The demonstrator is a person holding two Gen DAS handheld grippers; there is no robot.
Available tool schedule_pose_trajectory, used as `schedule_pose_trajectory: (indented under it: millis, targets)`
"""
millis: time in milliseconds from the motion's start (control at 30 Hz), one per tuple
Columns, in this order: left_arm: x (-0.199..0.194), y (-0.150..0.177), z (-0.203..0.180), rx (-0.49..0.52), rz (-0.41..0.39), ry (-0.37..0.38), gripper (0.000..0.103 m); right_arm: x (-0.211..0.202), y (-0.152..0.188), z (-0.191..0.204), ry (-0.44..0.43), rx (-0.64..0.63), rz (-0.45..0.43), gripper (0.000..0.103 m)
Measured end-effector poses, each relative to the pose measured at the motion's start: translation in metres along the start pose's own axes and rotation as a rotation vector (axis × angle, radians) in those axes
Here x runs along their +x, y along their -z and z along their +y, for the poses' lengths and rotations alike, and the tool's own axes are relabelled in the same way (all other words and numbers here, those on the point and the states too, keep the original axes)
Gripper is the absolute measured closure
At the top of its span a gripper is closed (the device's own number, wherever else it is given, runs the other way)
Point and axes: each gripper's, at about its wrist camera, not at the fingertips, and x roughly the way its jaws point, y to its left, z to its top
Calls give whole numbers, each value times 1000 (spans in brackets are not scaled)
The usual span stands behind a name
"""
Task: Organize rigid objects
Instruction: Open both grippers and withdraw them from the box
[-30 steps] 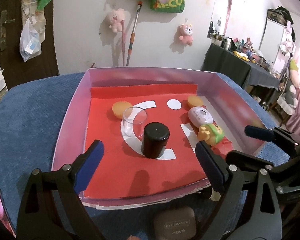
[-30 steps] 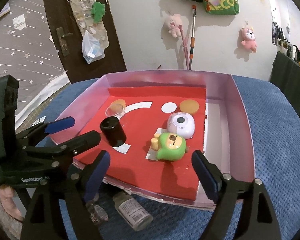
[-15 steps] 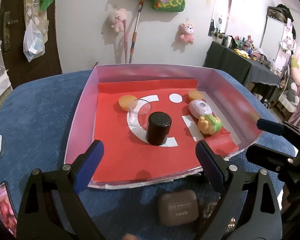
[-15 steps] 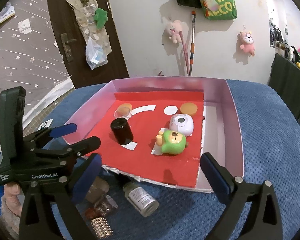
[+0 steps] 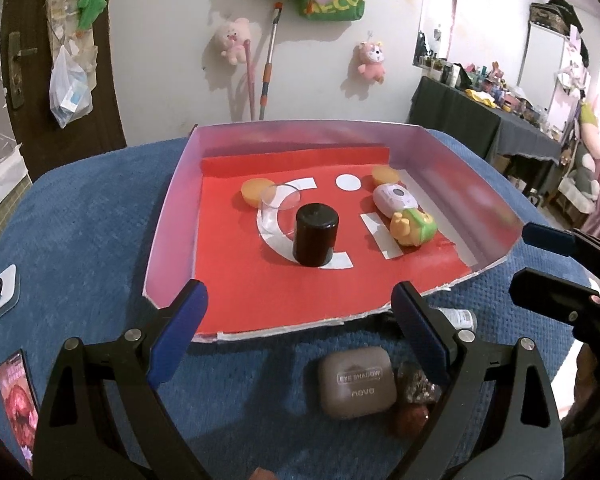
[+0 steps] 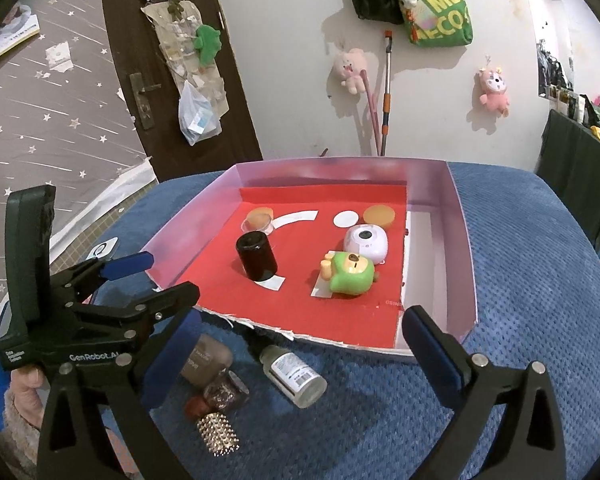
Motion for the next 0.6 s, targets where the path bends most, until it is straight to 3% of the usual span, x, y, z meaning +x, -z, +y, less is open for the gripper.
schedule_pose_trajectory:
  millis: [600]
  targets:
    - [-4,22,-4,11,52,25,9,-11,28,-3,-26,10,29,0]
